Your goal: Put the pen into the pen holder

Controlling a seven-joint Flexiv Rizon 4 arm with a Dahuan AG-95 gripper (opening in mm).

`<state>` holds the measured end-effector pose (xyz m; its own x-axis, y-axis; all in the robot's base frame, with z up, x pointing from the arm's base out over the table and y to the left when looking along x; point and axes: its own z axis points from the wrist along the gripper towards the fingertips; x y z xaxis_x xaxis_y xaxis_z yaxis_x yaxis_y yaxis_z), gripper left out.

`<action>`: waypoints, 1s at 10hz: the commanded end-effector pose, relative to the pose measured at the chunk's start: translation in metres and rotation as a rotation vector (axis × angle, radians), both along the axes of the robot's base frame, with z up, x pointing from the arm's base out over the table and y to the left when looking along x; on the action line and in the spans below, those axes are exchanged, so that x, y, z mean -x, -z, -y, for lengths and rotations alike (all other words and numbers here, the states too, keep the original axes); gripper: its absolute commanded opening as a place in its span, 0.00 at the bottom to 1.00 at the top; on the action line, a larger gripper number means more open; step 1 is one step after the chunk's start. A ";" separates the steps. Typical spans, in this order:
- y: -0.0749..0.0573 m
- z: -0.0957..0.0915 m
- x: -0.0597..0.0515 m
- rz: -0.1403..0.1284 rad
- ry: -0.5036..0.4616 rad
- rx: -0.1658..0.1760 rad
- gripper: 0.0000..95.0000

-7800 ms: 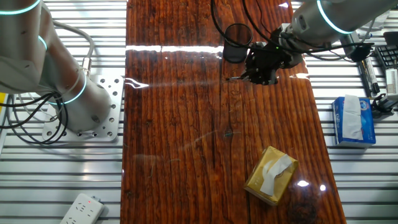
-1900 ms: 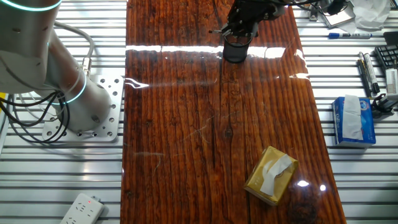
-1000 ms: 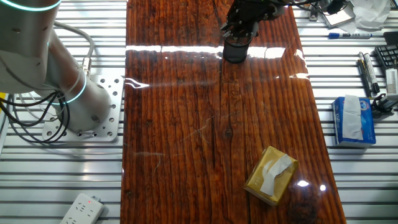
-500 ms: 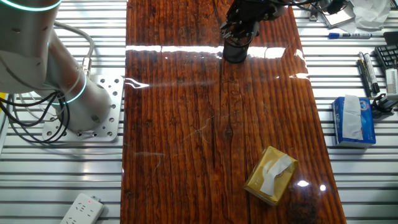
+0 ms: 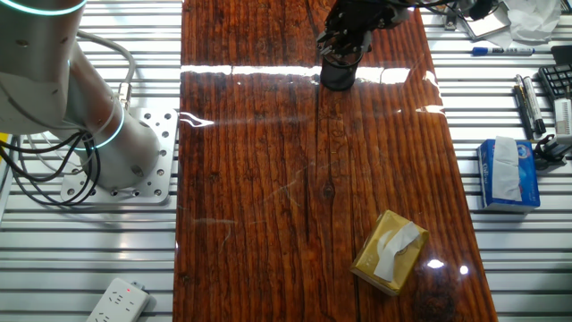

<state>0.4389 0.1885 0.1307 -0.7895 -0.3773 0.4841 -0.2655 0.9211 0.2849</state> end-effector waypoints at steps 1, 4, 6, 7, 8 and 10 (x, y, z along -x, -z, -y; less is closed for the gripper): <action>0.000 0.000 -0.001 -0.003 -0.001 0.005 0.20; 0.000 0.000 -0.001 -0.003 -0.007 0.014 0.20; 0.000 0.000 -0.001 0.000 -0.009 0.016 0.20; 0.000 0.000 -0.001 0.001 -0.014 0.010 0.20; 0.000 0.000 -0.001 0.006 -0.018 0.005 0.20; 0.000 0.000 -0.001 0.016 -0.017 0.005 0.20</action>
<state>0.4398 0.1887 0.1312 -0.7914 -0.3874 0.4729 -0.2848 0.9181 0.2756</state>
